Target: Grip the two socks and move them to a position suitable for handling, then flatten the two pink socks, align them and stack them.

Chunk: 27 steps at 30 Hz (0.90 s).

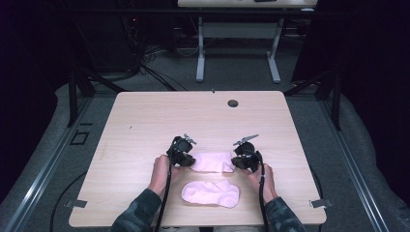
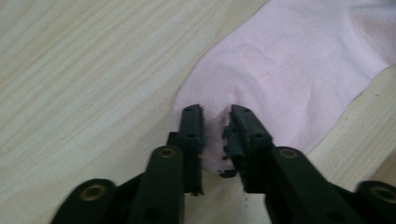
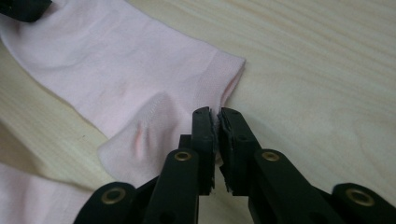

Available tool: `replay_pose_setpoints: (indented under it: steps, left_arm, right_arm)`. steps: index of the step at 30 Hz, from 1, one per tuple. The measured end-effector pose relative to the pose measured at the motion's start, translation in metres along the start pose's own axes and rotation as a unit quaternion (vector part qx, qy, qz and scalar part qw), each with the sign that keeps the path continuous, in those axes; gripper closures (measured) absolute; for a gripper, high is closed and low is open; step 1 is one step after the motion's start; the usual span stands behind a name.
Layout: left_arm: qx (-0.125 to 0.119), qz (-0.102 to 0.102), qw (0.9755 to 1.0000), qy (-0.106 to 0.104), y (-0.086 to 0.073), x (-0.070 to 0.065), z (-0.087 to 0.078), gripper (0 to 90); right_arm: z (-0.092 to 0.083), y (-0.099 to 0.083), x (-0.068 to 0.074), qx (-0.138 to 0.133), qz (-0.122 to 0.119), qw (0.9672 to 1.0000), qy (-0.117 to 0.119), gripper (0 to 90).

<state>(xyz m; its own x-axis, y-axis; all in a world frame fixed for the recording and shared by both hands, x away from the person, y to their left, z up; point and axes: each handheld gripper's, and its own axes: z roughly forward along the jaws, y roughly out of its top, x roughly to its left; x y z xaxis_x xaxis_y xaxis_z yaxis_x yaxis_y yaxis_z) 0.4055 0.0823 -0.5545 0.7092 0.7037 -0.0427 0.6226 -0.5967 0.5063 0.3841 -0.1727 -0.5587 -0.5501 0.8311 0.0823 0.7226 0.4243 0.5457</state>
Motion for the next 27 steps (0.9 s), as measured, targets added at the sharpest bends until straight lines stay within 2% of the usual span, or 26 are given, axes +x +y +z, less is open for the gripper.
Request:
replay_pose_setpoints:
  steps: [1,2,4,5,6,9,12,17,18,22,26,27]
  left_arm:
    - [-0.006,-0.005,1.0,0.001,-0.001,0.0,-0.004,66.1]
    - [-0.013,-0.007,0.9999,0.005,-0.002,0.0,-0.006,60.8]
    - [-0.033,-0.015,0.9993,0.012,-0.005,0.001,-0.015,47.7]
    - [-0.042,-0.021,0.9987,0.018,-0.007,0.001,-0.02,43.0]
    - [-0.048,-0.025,0.9984,0.018,-0.008,0.002,-0.022,38.0]
    - [-0.054,-0.037,0.9977,0.017,-0.011,0.005,-0.025,31.5]
    - [-0.053,-0.046,0.9974,0.017,-0.012,0.007,-0.024,29.1]
    - [-0.048,-0.057,0.9972,0.005,-0.011,0.007,-0.018,29.4]
    - [-0.042,-0.054,0.9976,0.005,-0.01,0.006,-0.016,30.3]
    - [-0.036,-0.06,0.9975,0.005,-0.009,0.005,-0.011,37.5]
    - [-0.026,-0.052,0.9982,0.012,-0.007,0.004,-0.006,47.8]
    - [-0.023,-0.049,0.9985,0.01,-0.006,0.004,-0.005,50.4]
  right_arm:
    - [-0.001,-0.001,0.0,-0.002,-0.002,1.0,0.0,80.6]
    - [-0.003,-0.004,0.001,-0.019,0.001,0.9998,0.004,75.2]
    - [-0.01,-0.006,0.0,-0.027,0.004,0.9996,0.006,67.9]
    - [-0.015,-0.006,-0.002,-0.029,0.001,0.9995,0.007,62.8]
    - [-0.019,-0.007,-0.003,-0.043,0.004,0.999,0.009,56.8]
    - [-0.027,-0.008,-0.008,-0.055,0.001,0.9985,0.005,47.5]
    - [-0.029,-0.008,-0.012,-0.065,0.005,0.9979,0.002,44.4]
    - [-0.025,-0.006,-0.014,-0.055,0.003,0.9984,0.01,44.4]
    - [-0.024,-0.005,-0.014,-0.05,0.0,0.9987,0.012,44.9]
    - [-0.012,-0.003,-0.011,-0.03,-0.002,0.9994,0.017,49.3]
    - [-0.003,-0.001,-0.006,-0.025,-0.011,0.9996,0.009,57.2]
    - [-0.002,0.0,-0.006,-0.016,-0.014,0.9997,0.011,60.0]
